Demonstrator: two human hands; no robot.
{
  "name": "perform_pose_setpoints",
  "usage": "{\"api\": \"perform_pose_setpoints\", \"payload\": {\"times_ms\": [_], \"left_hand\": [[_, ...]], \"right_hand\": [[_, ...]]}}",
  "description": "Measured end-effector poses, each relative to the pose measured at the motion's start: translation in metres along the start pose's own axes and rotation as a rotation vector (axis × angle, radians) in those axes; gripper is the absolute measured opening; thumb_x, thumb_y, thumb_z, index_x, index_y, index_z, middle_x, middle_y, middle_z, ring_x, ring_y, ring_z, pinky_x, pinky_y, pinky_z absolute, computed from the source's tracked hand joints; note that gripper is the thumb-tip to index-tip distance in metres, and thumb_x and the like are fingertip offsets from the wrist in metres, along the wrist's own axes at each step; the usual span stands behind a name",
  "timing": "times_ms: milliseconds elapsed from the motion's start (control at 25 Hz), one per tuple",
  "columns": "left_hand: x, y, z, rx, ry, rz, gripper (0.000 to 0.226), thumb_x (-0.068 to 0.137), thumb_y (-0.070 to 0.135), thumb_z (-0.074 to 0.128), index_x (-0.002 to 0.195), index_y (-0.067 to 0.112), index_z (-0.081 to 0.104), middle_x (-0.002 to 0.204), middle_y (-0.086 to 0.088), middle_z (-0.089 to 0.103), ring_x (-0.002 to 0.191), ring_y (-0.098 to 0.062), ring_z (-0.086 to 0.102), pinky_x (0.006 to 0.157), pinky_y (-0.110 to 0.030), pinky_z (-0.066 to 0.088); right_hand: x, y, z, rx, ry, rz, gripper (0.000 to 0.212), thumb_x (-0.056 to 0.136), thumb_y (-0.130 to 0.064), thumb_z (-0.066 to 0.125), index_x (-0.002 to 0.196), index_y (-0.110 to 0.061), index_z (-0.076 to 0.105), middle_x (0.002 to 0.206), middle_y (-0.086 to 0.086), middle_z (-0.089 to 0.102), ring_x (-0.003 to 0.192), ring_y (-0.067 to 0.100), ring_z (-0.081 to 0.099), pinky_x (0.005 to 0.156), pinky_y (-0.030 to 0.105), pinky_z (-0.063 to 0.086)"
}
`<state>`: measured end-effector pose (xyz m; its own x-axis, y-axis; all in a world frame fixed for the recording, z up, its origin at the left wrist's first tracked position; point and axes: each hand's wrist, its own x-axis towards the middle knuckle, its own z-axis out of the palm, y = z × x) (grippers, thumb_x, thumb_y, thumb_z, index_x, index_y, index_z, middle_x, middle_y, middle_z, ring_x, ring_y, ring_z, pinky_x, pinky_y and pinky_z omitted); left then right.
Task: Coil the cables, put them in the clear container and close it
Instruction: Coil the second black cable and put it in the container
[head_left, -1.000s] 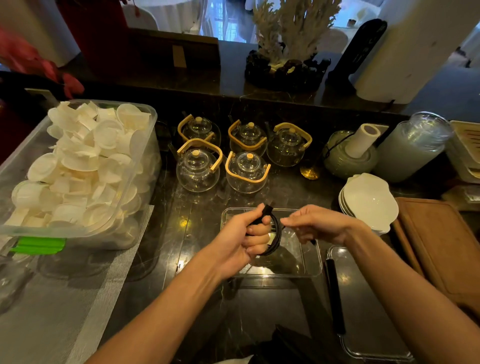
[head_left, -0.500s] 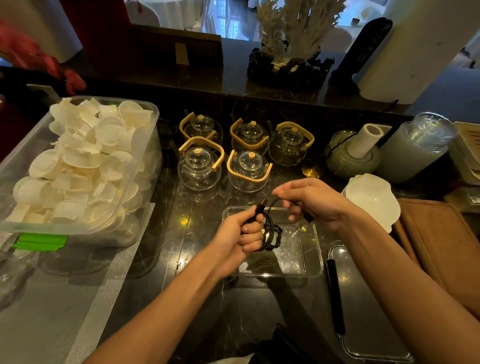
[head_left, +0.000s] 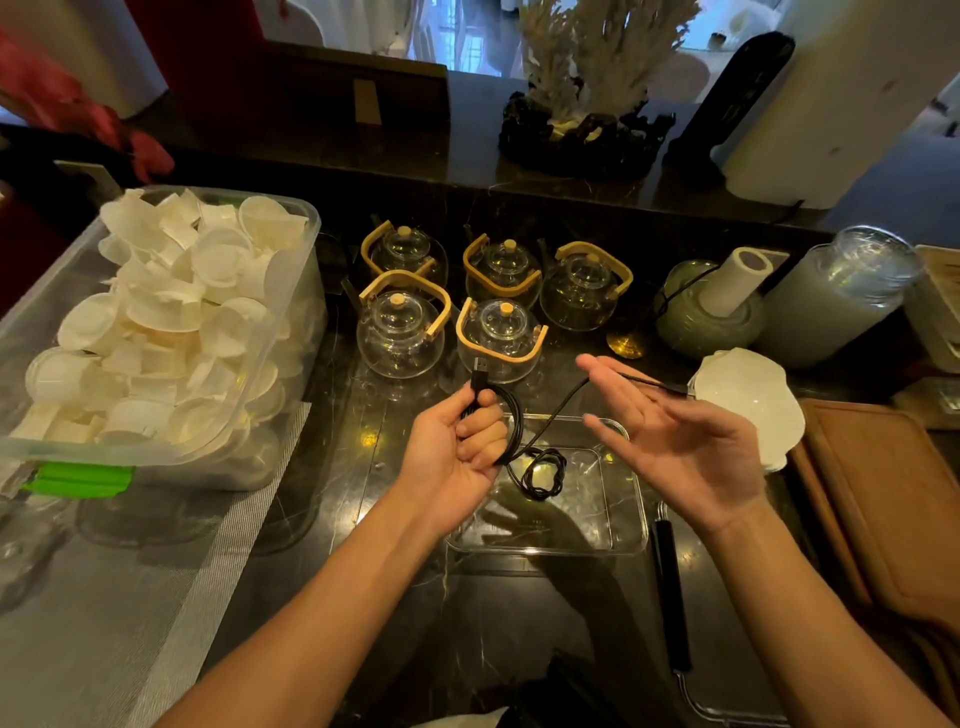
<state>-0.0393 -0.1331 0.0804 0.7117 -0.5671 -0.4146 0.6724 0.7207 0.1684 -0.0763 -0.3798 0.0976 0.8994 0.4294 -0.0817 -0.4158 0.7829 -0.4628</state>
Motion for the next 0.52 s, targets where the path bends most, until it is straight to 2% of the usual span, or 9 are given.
{"api": "perform_pose_setpoints", "payload": {"times_ms": [40,80,120,160,200,280,360,440,520], "left_hand": [[-0.001,0.0,0.001,-0.002,-0.003,0.001,0.029,0.099,0.025,0.046,0.078,0.009,0.057,0.054,0.008,0.03,0.037,-0.006,0.026,0.041,-0.021,0.013],[-0.001,0.0,0.003,-0.002,-0.007,0.001,0.028,0.099,0.025,0.046,0.079,0.009,0.057,0.054,0.008,0.03,0.037,-0.006,0.027,0.041,-0.021,0.013],[-0.001,0.0,0.004,0.001,-0.012,0.001,0.028,0.099,0.025,0.046,0.079,0.008,0.057,0.054,0.008,0.03,0.037,-0.006,0.027,0.041,-0.021,0.012],[-0.002,-0.001,0.005,0.008,-0.016,-0.002,0.029,0.099,0.025,0.045,0.078,0.008,0.057,0.054,0.008,0.03,0.036,-0.006,0.027,0.041,-0.021,0.012],[-0.001,-0.003,0.007,0.017,-0.019,-0.007,0.03,0.1,0.025,0.044,0.078,0.008,0.057,0.053,0.008,0.03,0.036,-0.006,0.027,0.041,-0.021,0.012],[0.0,-0.006,0.01,0.029,-0.019,-0.017,0.034,0.103,0.026,0.042,0.078,0.008,0.056,0.052,0.008,0.029,0.036,-0.006,0.025,0.04,-0.021,0.012],[0.001,-0.009,0.012,0.024,-0.018,-0.027,0.037,0.105,0.028,0.039,0.077,0.009,0.055,0.051,0.008,0.029,0.036,-0.006,0.02,0.04,-0.021,0.012],[0.002,-0.009,0.012,0.032,-0.017,-0.035,0.038,0.106,0.029,0.038,0.078,0.009,0.054,0.051,0.009,0.028,0.037,-0.007,0.017,0.04,-0.021,0.011],[0.002,-0.01,0.012,0.048,-0.006,-0.028,0.037,0.106,0.028,0.038,0.078,0.009,0.054,0.051,0.008,0.028,0.035,-0.006,0.022,0.039,-0.02,0.012]], "right_hand": [[0.003,0.004,-0.001,-0.088,0.127,-0.032,0.049,0.105,-0.017,0.043,0.149,0.005,0.045,0.149,0.022,0.054,0.129,0.025,0.063,0.109,0.046,0.049],[0.007,0.008,-0.002,-0.214,0.294,-0.072,0.044,0.104,-0.022,0.048,0.139,0.003,0.057,0.129,0.018,0.071,0.106,0.02,0.075,0.092,0.04,0.06],[0.011,0.013,-0.004,-0.36,0.435,-0.092,0.038,0.102,-0.027,0.052,0.126,0.0,0.063,0.104,0.011,0.077,0.081,0.014,0.076,0.074,0.033,0.063],[0.014,0.019,-0.004,-0.493,0.512,-0.073,0.033,0.101,-0.029,0.054,0.115,-0.003,0.067,0.086,0.005,0.074,0.066,0.011,0.07,0.063,0.03,0.061],[0.016,0.024,-0.003,-0.586,0.539,-0.036,0.03,0.101,-0.031,0.055,0.109,-0.005,0.069,0.08,0.003,0.07,0.062,0.01,0.065,0.057,0.028,0.059],[0.02,0.034,0.001,-0.637,0.51,0.022,0.029,0.103,-0.028,0.057,0.106,-0.004,0.072,0.084,0.008,0.07,0.06,0.012,0.063,0.052,0.028,0.057],[0.024,0.042,0.008,-0.747,0.442,0.043,0.026,0.104,-0.022,0.056,0.116,-0.002,0.068,0.079,0.008,0.068,0.047,0.011,0.055,0.045,0.026,0.053],[0.029,0.048,0.012,-1.059,0.394,0.059,0.021,0.106,-0.018,0.055,0.121,-0.007,0.064,0.068,0.003,0.065,0.041,0.012,0.047,0.039,0.025,0.046],[0.031,0.054,0.016,-1.352,0.369,0.031,0.016,0.105,-0.02,0.057,0.108,-0.01,0.069,0.061,-0.002,0.064,0.041,0.014,0.047,0.037,0.026,0.039]]}}
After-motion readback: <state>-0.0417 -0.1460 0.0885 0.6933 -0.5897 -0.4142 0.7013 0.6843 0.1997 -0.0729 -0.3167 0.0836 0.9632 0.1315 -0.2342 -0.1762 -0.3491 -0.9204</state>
